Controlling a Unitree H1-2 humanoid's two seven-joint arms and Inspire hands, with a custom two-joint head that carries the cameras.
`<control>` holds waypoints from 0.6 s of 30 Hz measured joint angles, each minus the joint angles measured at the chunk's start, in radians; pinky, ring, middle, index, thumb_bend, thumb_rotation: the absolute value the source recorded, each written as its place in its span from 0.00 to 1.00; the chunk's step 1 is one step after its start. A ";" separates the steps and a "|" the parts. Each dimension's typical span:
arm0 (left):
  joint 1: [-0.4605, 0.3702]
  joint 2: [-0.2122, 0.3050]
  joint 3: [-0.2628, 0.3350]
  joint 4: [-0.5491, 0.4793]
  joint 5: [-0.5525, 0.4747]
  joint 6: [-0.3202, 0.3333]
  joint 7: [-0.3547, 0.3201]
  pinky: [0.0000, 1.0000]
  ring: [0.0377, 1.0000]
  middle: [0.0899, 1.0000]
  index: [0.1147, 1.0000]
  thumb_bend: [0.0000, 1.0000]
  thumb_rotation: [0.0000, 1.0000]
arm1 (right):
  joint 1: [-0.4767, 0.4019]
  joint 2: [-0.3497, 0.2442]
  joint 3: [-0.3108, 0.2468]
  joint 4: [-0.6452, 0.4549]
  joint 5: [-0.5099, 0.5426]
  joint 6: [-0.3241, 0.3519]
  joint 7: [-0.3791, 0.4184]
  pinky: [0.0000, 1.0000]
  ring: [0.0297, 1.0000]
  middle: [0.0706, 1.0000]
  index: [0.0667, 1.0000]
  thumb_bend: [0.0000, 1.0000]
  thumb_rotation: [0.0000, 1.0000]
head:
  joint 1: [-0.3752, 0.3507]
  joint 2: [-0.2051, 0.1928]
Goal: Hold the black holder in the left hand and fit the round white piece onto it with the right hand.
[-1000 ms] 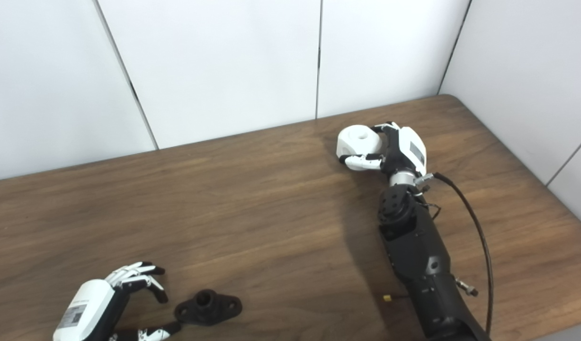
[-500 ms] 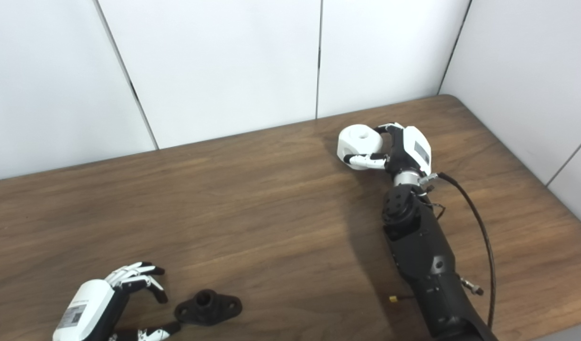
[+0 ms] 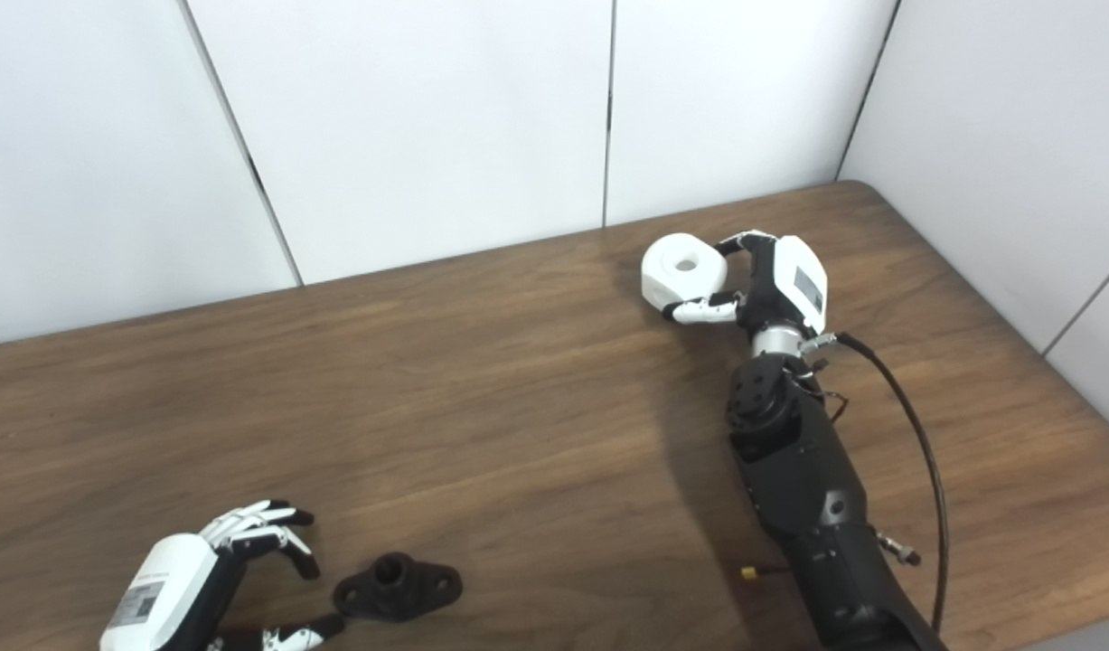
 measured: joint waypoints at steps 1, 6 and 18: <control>0.000 0.000 0.000 0.000 0.000 0.000 -0.001 0.84 0.85 0.76 0.42 0.52 0.04 | 0.001 0.000 0.001 0.000 0.000 -0.003 -0.002 0.85 0.89 0.79 0.45 0.52 0.14 | 0.000 0.000; 0.000 0.000 0.000 -0.001 0.000 0.001 -0.003 0.84 0.85 0.76 0.42 0.52 0.04 | 0.001 0.000 0.002 0.001 0.000 -0.007 -0.002 0.84 0.89 0.79 0.45 0.53 0.14 | 0.003 0.000; 0.000 -0.015 -0.002 -0.017 0.021 0.020 -0.018 0.83 0.85 0.76 0.42 0.52 0.04 | 0.065 -0.007 0.003 -0.100 0.008 -0.020 0.021 0.84 0.87 0.77 0.45 0.53 0.14 | 0.054 0.009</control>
